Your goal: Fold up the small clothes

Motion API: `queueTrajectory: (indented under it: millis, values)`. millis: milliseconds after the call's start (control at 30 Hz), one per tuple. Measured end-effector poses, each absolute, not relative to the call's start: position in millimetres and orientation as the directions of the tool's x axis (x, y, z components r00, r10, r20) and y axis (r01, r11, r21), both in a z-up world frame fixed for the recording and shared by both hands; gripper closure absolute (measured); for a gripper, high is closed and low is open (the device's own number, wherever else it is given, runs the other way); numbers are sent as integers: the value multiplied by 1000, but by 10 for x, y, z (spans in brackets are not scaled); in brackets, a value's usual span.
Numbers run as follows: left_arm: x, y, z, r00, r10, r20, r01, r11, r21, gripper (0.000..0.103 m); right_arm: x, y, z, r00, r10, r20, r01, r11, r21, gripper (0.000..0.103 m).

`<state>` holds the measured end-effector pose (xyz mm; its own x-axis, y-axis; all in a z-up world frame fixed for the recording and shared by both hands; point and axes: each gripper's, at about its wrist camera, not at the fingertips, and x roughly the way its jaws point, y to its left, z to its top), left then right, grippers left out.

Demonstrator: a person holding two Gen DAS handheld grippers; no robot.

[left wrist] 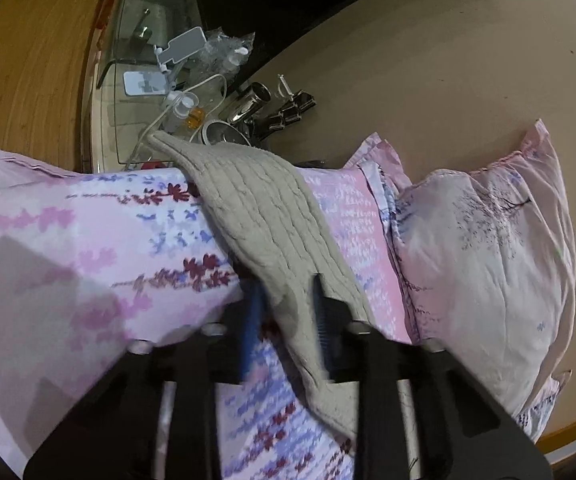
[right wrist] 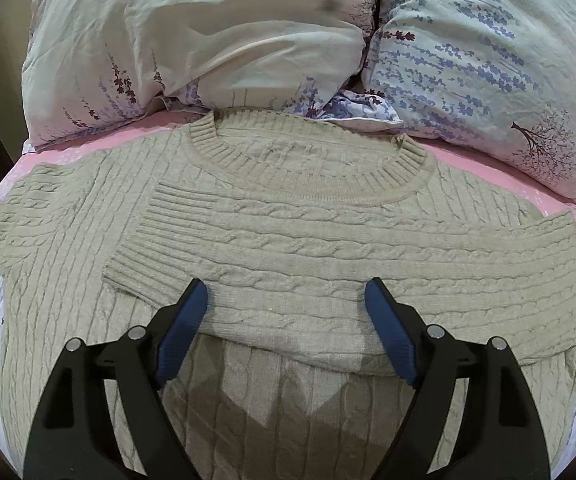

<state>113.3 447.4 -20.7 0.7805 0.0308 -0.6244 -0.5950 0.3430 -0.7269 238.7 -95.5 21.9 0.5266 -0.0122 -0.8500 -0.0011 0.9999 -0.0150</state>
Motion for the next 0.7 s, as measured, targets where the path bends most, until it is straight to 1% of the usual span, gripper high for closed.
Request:
queueTrajectory:
  millis: [33,100,167,233,333,467,533,567,633,700]
  values:
    - [1152,4471,-201,777,39,-628,-600,348,-721,94,2387,-957,220,526,-9,-851,-4,1000,-13,22]
    - [1203,4413,-101,783,61,-619,-592,381,-711,96,2386,-965,225,524,1,-852,-10,1000,-5,22]
    - [1279,4301,79,804,68,-591,-556,436,-707,97,2387,-985,233,519,19,-855,-18,1000,12,22]
    - [1405,4061,354,838,50,-544,-486,523,-700,97,2385,-1000,242,518,33,-855,-24,999,24,22]
    - [1610,3571,730,880,-18,-475,-353,645,-678,97,2349,-1041,275,530,40,-847,-27,999,31,22]
    - [1883,2565,1149,906,-190,-379,-90,788,-610,97,2237,-1252,361,563,17,-826,11,1000,28,22]
    - [1959,2005,1237,890,-294,-348,48,820,-570,97,2174,-1433,420,580,3,-815,44,998,36,22]
    - [2003,1636,1245,868,-358,-344,130,833,-538,97,2150,-1526,449,590,-5,-808,62,997,38,22]
    - [2036,1122,1174,829,-426,-362,226,848,-480,97,2092,-1725,522,607,-30,-794,107,993,45,22]
    - [2088,549,964,756,-496,-427,319,849,-421,97,2048,-1925,581,620,-47,-783,147,987,58,22]
